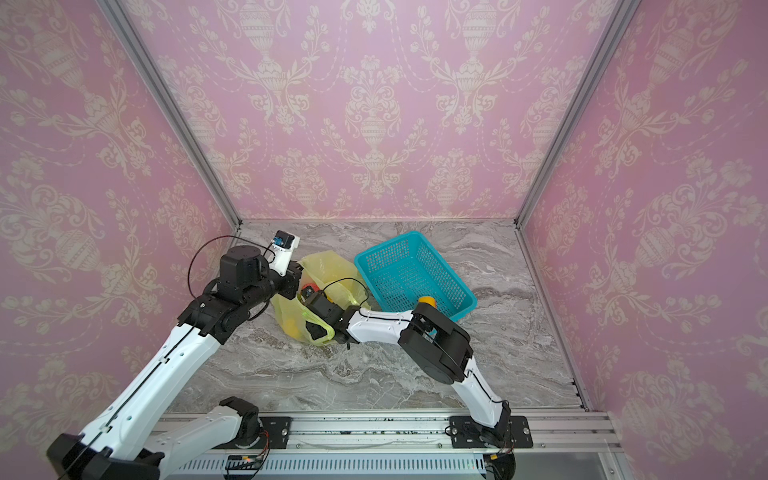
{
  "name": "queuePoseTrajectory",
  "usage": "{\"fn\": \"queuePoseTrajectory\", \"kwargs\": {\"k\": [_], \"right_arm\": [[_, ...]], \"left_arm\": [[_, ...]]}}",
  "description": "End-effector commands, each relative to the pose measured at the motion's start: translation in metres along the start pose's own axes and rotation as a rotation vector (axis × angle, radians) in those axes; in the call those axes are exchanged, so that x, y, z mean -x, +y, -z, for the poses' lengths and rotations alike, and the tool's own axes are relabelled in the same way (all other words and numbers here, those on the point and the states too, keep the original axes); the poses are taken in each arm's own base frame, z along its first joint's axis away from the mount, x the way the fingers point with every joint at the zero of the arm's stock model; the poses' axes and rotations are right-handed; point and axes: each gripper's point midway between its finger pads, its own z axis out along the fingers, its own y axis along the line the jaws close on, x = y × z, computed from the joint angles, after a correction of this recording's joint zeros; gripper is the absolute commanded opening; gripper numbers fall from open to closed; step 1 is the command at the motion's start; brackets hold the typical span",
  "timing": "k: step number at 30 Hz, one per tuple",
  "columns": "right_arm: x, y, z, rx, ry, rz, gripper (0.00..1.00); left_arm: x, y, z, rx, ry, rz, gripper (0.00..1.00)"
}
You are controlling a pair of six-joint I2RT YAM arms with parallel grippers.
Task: Untie the knot of the plastic bag and take out the fruit
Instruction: 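Lower the right gripper into the bag and grasp the orange fruit, then lift the orange fruit out with the right gripper and carry it over the basket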
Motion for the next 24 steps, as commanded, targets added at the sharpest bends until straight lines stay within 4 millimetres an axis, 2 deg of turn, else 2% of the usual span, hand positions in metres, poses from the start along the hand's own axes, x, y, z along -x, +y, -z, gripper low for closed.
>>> {"fn": "queuePoseTrajectory", "kwargs": {"k": [1, 4, 6, 14, 20, 23, 24], "right_arm": [[-0.014, -0.003, 0.003, -0.013, 0.054, 0.008, 0.56], [-0.007, -0.002, 0.013, -0.002, 0.035, -0.001, 0.49], [0.002, 0.001, 0.027, 0.014, 0.005, -0.006, 0.48], [0.057, 0.0, 0.104, 0.044, -0.202, 0.005, 0.37], [0.058, -0.01, 0.121, 0.054, -0.273, 0.023, 0.29], [0.064, -0.016, 0.149, 0.054, -0.322, 0.037, 0.29], [0.057, -0.022, 0.158, 0.04, -0.325, 0.043, 0.29]], "left_arm": [[0.006, 0.001, 0.006, -0.005, -0.029, 0.015, 0.0], [0.004, 0.004, 0.005, 0.013, -0.023, 0.013, 0.0], [0.002, 0.008, 0.005, 0.04, -0.016, 0.012, 0.0], [-0.002, 0.009, 0.001, 0.04, -0.005, 0.009, 0.0], [-0.001, 0.011, 0.002, 0.048, -0.009, 0.004, 0.0], [-0.003, 0.013, 0.001, 0.055, -0.004, 0.001, 0.0], [-0.004, 0.013, 0.001, 0.057, -0.002, -0.001, 0.0]]}}
